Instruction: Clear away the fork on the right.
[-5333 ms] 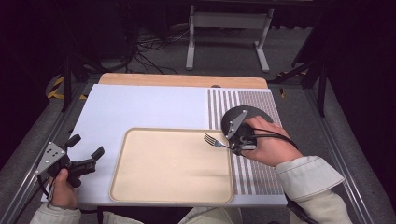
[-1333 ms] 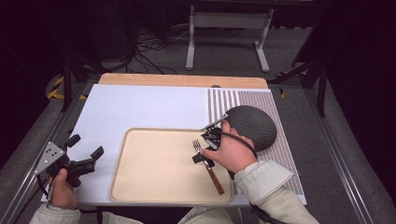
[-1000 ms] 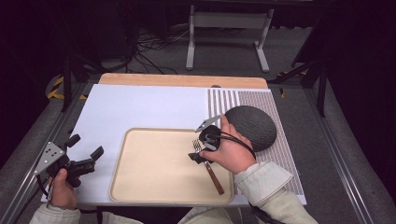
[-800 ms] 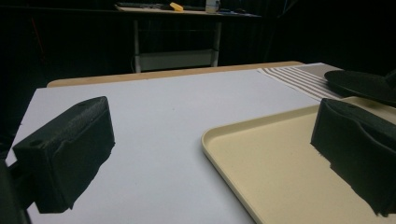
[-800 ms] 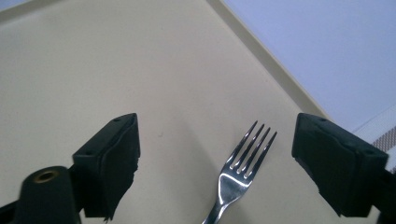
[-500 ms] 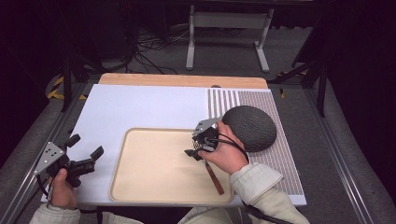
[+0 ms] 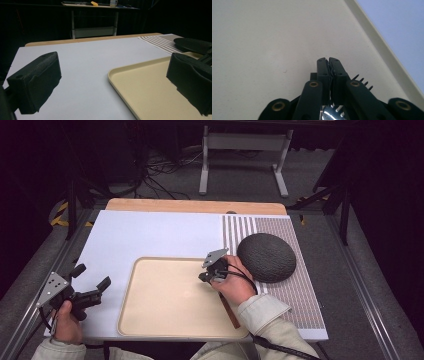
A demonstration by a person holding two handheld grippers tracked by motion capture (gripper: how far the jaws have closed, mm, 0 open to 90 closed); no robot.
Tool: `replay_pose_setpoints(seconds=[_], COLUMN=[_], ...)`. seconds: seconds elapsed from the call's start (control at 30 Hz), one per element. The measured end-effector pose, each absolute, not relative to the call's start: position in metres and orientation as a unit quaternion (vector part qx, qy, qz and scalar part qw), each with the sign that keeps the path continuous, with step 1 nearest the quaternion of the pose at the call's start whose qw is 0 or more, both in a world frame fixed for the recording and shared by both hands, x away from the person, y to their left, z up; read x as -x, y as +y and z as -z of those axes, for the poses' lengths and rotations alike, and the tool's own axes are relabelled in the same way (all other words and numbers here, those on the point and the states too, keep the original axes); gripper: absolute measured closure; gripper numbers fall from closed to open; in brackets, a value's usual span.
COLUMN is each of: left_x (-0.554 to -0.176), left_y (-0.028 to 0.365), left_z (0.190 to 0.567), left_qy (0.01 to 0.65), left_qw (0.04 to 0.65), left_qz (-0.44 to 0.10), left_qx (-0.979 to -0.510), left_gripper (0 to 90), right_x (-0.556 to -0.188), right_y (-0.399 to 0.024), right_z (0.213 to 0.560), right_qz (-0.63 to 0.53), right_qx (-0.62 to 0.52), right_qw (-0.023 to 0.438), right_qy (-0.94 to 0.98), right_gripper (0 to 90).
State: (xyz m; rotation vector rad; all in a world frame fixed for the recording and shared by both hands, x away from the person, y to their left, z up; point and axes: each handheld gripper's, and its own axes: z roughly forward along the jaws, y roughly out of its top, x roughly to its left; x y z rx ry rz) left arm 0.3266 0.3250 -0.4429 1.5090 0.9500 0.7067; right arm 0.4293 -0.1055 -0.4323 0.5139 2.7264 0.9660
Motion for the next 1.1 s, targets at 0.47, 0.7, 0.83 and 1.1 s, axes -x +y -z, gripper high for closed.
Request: replay_pose_setpoints(seconds=[0.47, 0.7, 0.83, 1.1], left_x=[-0.326, -0.327, -0.327, -0.326], left_y=[0.325, 0.325, 0.325, 0.325], left_z=[0.443, 0.443, 0.443, 0.443], left_qy=[0.405, 0.405, 0.406, 0.406], left_qw=[0.574, 0.574, 0.575, 0.575], left_qz=[-0.303, -0.302, -0.301, -0.301], left_qx=[-0.643, -0.644, -0.643, -0.644], left_gripper=[0.0, 0.0, 0.0, 0.0], right_x=[-0.433, -0.436, -0.438, -0.441], right_y=[-0.108, -0.114, -0.118, -0.128], right_z=[0.439, 0.439, 0.439, 0.438], right_qz=[-0.313, -0.302, -0.296, -0.285], right_qx=[-0.18, -0.19, -0.194, -0.211], right_qw=[0.113, 0.12, 0.124, 0.13], right_qy=[0.926, 0.927, 0.927, 0.926], right_gripper=[90.0, 90.0, 90.0, 90.0])
